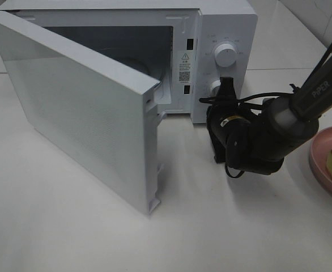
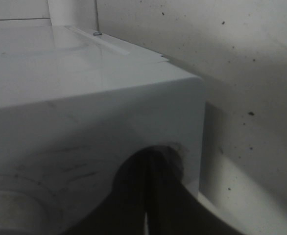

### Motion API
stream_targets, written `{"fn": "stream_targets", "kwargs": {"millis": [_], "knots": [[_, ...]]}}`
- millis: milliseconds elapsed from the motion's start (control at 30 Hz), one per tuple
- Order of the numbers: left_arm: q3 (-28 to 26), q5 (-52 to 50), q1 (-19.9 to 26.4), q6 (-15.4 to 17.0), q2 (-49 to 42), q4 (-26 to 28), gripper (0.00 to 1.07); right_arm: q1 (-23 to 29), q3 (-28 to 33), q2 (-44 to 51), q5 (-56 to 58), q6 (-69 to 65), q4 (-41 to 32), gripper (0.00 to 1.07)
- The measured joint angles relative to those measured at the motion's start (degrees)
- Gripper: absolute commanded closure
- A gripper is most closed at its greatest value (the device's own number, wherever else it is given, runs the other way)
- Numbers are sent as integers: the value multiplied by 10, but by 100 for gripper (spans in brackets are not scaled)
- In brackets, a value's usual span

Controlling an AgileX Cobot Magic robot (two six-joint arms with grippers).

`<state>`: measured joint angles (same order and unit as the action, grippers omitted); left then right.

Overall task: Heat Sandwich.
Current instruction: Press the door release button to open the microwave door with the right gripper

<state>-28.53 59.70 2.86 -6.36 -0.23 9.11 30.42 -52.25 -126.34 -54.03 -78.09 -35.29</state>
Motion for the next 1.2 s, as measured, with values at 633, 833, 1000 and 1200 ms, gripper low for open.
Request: {"fn": "stream_targets", "kwargs": {"millis": [633,833,1000,1200], "knots": [[0,0,0,0,0,0,5,-3,-5,10,45,-2,1,106],[0,0,0,0,0,0,5,-8,-4,19,65,-2,6,105],[0,0,0,0,0,0,5,-14,4,30,78,-4,25,105],[0,0,0,0,0,0,5,-22,15,50,105,-10,57,105]]}}
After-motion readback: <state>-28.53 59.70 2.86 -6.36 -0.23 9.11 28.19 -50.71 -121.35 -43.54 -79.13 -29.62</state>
